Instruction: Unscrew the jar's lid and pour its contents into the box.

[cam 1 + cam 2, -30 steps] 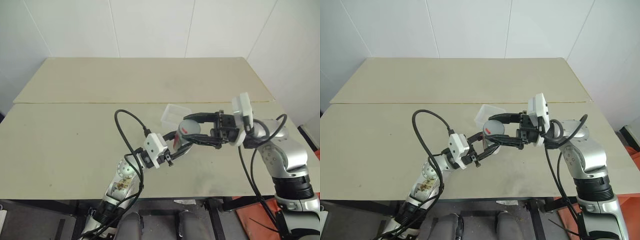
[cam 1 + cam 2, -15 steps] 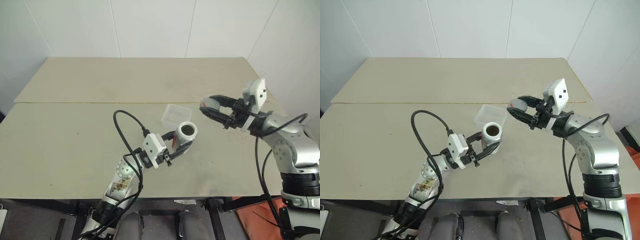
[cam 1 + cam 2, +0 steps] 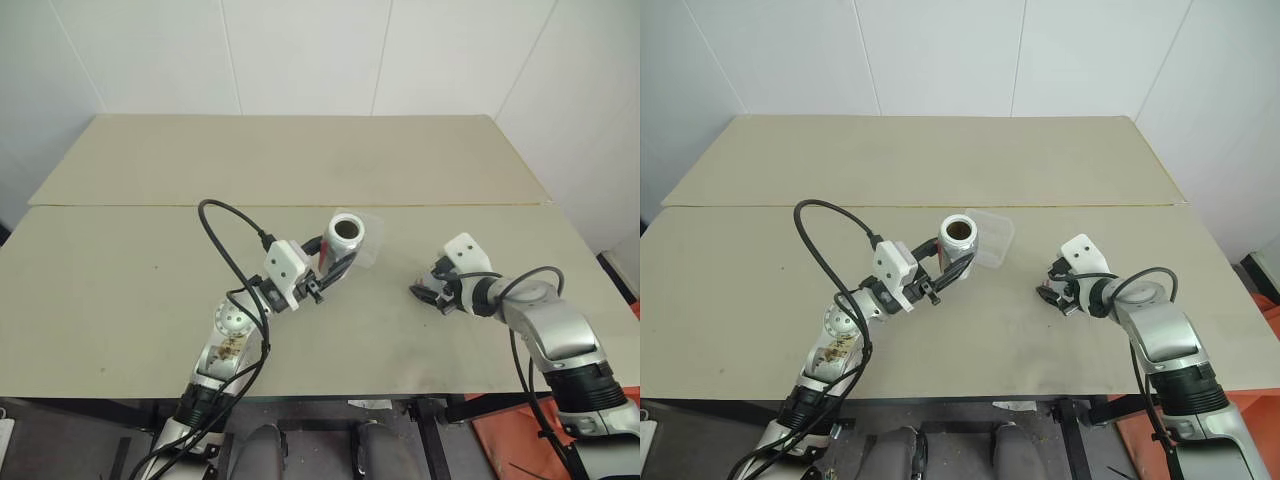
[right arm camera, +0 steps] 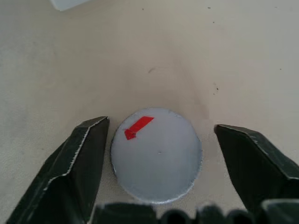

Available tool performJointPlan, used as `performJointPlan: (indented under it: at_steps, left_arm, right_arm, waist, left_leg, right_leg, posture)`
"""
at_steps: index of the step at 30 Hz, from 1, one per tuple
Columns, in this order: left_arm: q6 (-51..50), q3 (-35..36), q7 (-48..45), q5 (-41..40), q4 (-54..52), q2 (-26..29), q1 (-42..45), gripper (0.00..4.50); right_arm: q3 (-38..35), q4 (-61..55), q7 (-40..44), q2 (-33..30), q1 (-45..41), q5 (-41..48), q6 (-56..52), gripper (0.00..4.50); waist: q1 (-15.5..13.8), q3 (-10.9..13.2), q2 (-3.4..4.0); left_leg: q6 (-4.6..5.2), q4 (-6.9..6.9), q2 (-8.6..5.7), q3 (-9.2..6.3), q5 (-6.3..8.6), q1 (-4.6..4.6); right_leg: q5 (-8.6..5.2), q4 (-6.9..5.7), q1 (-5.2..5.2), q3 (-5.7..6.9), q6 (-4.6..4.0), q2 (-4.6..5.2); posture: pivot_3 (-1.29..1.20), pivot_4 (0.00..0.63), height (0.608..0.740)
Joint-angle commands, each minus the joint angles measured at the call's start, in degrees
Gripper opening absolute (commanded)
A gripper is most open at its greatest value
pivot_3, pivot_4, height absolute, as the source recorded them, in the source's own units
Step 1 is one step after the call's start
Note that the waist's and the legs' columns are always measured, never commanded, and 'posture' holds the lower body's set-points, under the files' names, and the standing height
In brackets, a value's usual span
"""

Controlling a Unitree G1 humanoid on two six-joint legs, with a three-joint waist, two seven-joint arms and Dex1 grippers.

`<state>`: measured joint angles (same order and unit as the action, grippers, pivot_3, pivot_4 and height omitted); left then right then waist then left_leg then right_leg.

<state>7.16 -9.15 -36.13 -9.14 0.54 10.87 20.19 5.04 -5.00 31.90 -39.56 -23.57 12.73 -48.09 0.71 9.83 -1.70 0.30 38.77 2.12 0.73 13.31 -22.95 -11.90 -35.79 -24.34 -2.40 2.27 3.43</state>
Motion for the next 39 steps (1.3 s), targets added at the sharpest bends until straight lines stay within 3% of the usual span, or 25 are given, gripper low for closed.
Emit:
performJointPlan:
  at_steps: [1,5,12,16,19,22,26,33,39]
  left_arm:
    - [-0.3,1.8,0.5,-0.4,0.0,0.9,2.8,1.95]
    - [0.2,3.0,0.1,2.6,4.7,5.0,7.8,1.95]
    - [16.2,-1.0,0.4,15.7,32.6,14.0,28.2,1.95]
    - [29.9,-10.7,8.4,31.3,54.0,14.9,44.6,1.95]
    - [34.5,-23.0,22.5,47.7,65.4,13.3,56.2,1.95]
    - [33.3,-35.4,38.0,62.1,71.7,10.6,64.0,1.95]
    - [27.6,-48.3,50.6,75.6,76.9,7.0,68.8,1.95]
    - [24.0,-55.9,60.1,83.7,79.6,2.6,71.8,1.95]
    - [23.5,-53.6,58.7,81.3,80.3,2.1,71.6,1.95]
  right_arm:
    - [-3.2,-4.5,0.2,0.4,0.7,1.0,1.3,4.49]
    - [-7.7,-12.3,4.5,-0.1,3.6,3.9,9.7,4.49]
    - [-11.6,-20.2,8.0,-0.1,7.1,7.9,13.9,4.49]
    - [-12.1,-23.3,8.0,0.8,8.8,10.1,12.5,4.49]
    - [-11.8,-25.6,7.0,1.2,10.7,10.5,12.2,4.49]
    - [-12.5,-27.1,4.7,2.2,12.0,11.0,10.9,4.49]
    - [-12.6,-30.1,1.4,3.1,14.2,11.0,9.3,4.49]
    - [-14.4,-35.5,-3.1,3.9,20.6,11.3,6.9,4.49]
    - [-14.9,-36.2,-4.6,3.8,21.9,11.4,6.1,4.49]
  waist:
    - [0.0,0.0,0.00]
    - [0.0,0.0,0.00]
    - [0.0,0.0,-0.03]
    - [-0.7,0.1,-0.09]
    - [-1.3,0.1,-0.10]
    - [-1.5,0.1,-0.11]
    - [-1.5,0.1,-0.11]
    - [-1.6,0.1,-0.13]
    - [-1.4,0.1,-0.14]
  left_leg:
    - [0.00,0.00,0.01,0.00,0.00,-0.02]
    - [0.00,0.00,0.00,-0.01,0.00,-0.09]
    - [0.00,0.02,-0.02,-0.03,0.00,-0.09]
    - [0.00,0.02,-0.07,-0.05,0.00,-0.26]
    - [0.03,-0.06,-0.09,-0.05,0.02,-0.45]
    - [0.15,-0.03,-0.20,-0.02,0.12,-0.72]
    - [0.21,0.04,-0.23,0.00,0.33,-0.94]
    - [0.21,0.06,-0.23,0.02,0.36,-1.49]
    - [0.21,0.14,-0.23,0.05,0.36,-1.40]
  right_leg:
    - [0.00,0.00,-0.03,0.00,0.00,-0.01]
    - [-0.01,0.01,-0.07,0.01,0.02,-0.01]
    - [-0.01,0.04,-0.03,0.06,0.06,-0.01]
    - [0.04,0.24,-0.08,0.09,0.13,-0.01]
    - [0.08,0.55,-0.09,0.09,0.18,0.01]
    - [0.26,0.83,-0.13,0.05,0.10,0.11]
    - [0.22,0.86,-0.25,0.02,0.22,0.14]
    - [0.21,0.71,-0.97,-0.02,0.19,0.12]
    - [0.21,0.63,-0.90,-0.04,0.20,0.15]
  posture:
    - [0.00,0.150,0.740]
    - [0.00,0.150,0.740]
    - [0.00,0.150,0.740]
    - [0.00,0.150,0.740]
    - [0.00,0.150,0.740]
    - [0.00,0.150,0.740]
    - [0.00,0.150,0.740]
    - [0.00,0.150,0.740]
    - [0.00,0.150,0.740]
